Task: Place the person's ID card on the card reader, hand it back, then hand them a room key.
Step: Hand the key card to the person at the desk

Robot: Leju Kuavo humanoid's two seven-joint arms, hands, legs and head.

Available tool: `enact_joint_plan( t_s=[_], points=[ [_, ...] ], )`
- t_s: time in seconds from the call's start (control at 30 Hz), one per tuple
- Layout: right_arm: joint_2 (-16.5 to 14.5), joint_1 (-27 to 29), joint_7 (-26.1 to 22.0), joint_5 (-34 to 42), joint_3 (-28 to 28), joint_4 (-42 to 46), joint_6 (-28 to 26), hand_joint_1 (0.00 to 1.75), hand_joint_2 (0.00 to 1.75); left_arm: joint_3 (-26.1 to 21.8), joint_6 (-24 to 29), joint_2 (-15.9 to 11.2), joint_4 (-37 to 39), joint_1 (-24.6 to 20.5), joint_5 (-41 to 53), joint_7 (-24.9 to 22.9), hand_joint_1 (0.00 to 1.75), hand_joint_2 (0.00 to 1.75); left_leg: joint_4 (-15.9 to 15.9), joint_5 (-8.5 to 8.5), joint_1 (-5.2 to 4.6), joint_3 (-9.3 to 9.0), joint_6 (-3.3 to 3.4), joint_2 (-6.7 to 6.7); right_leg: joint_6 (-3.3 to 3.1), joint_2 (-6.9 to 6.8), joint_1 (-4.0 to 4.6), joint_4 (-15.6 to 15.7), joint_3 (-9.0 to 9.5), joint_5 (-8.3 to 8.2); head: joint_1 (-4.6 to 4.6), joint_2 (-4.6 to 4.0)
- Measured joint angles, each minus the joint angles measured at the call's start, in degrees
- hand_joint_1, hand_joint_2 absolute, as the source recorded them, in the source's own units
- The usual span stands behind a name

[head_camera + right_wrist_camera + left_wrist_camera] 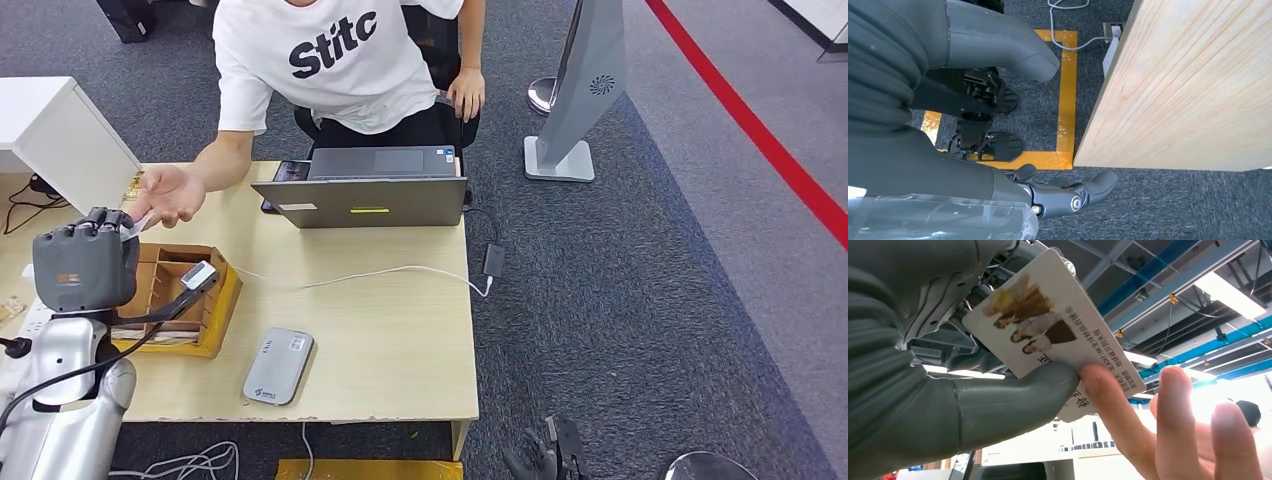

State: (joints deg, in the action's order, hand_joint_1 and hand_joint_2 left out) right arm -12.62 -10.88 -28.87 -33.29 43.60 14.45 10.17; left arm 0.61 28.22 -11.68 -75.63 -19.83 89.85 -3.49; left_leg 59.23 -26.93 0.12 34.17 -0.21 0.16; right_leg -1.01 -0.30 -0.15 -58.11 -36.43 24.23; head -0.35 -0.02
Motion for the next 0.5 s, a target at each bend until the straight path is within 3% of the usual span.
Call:
enact_joint_plan(
  t_s=[0.37,0.5],
  points=[
    [-0.1,0.0,0.0,0.2,0.0,0.0,-0.1,0.0,1.75,0.0,1.4,-0.3,-0.2,1.6,0.0,0.6,0.0,1.75,0.0,0.0,0.0,0.03,0.0,-0.01,0.0,-0.01,0.0,0.0,-0.02,0.0,-0.01,0.0],
    [-0.1,0.0,-0.1,0.7,0.0,0.0,-0.2,0.0,1.75,0.0,2.0,0.1,-2.3,3.8,0.0,5.1,0.0,1.75,0.0,-0.01,-0.01,0.04,0.0,0.0,0.0,0.0,0.0,0.0,-0.04,0.0,-0.01,0.0]
  ],
)
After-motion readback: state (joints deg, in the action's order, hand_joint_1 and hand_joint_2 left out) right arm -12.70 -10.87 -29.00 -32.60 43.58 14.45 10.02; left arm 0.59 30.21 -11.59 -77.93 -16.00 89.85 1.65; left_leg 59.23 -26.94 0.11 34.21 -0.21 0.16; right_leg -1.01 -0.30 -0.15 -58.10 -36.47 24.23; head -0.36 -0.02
